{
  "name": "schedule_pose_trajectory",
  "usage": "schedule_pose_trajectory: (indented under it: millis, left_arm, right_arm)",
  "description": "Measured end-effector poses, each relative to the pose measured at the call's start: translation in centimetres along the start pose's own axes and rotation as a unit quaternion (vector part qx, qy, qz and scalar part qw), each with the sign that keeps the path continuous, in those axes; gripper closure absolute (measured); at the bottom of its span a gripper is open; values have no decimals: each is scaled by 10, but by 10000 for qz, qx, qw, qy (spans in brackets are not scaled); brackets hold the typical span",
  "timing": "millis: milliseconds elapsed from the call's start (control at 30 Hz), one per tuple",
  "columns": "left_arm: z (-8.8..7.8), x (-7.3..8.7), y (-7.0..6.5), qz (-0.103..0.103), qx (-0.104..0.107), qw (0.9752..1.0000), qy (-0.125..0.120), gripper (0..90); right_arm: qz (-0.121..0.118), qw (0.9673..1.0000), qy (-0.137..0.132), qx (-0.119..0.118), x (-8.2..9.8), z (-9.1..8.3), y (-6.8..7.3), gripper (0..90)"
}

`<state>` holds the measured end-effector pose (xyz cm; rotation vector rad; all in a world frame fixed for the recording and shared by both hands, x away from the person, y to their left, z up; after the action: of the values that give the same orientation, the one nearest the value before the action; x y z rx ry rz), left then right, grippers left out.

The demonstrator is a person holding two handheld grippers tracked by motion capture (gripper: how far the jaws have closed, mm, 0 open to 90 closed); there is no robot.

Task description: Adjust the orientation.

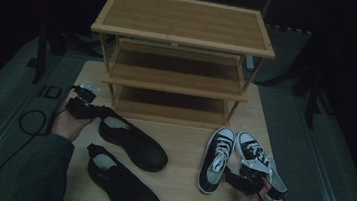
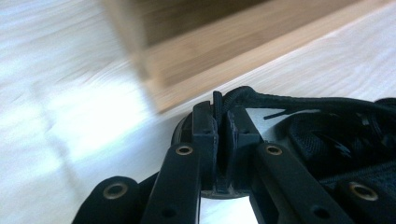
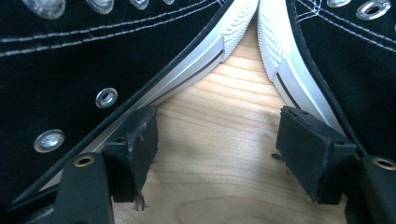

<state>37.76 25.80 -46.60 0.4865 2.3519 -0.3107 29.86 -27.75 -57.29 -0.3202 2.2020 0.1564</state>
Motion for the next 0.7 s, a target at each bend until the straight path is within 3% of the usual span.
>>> schedule_pose_trajectory:
  millis: [200, 333, 433, 533, 567, 700]
  left_arm:
    - [-26, 25, 20, -285, -330, 9990, -12, 841]
    - [-43, 42, 19, -322, -323, 9990, 43, 825]
    - [-47, 45, 17, -290, -361, 9989, 40, 787]
    - [-51, 42, 14, -165, -429, 9988, -143, 711]
    - [-53, 36, 10, -44, -475, 9985, -285, 692]
    - [-52, 21, 0, 134, -518, 9979, -376, 644]
  right_arm:
    - [1, 10000, -1, 1, 0, 0, 0, 290]
    - [-1, 10000, -1, 1, 0, 0, 0, 290]
    - [-1, 10000, 0, 1, 0, 0, 0, 290]
    - [0, 10000, 0, 1, 0, 0, 0, 290]
    - [2, 10000, -1, -1, 0, 0, 0, 290]
    - [8, 10000, -2, -5, 0, 0, 0, 289]
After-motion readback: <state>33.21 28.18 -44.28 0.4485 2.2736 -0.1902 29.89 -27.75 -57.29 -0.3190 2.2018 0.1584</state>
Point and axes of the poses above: each handheld gripper's, and its own axes: z roughly forward along the jaws, x roughly out of its underside, y roughly to its left, the point moved 2 cm from there along z, roughly forward along the jaws, and after that the axes turned 5 degrees about -y, right-handed, at the moved point
